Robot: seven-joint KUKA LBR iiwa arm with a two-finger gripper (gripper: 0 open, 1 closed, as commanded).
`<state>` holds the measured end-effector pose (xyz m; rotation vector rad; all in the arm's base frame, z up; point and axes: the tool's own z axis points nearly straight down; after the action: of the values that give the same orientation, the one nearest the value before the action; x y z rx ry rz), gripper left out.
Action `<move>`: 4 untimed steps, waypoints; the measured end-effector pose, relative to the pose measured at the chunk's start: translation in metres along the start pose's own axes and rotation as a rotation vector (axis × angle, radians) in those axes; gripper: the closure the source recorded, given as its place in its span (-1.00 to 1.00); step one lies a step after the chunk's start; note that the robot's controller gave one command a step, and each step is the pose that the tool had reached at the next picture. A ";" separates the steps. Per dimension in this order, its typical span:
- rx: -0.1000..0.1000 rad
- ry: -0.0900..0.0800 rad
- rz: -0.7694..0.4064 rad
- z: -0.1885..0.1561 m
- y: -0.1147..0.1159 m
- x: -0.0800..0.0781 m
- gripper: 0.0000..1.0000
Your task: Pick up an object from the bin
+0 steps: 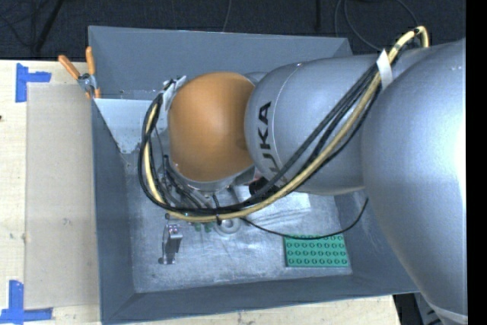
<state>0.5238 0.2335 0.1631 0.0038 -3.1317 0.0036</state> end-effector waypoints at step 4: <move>-0.003 -0.011 0.111 -0.003 -0.177 -0.050 -1.00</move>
Offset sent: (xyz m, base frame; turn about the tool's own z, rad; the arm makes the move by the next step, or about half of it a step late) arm 0.0453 -0.1034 -0.0147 0.0886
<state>0.5742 0.0567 0.1665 -0.1712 -3.1385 -0.0010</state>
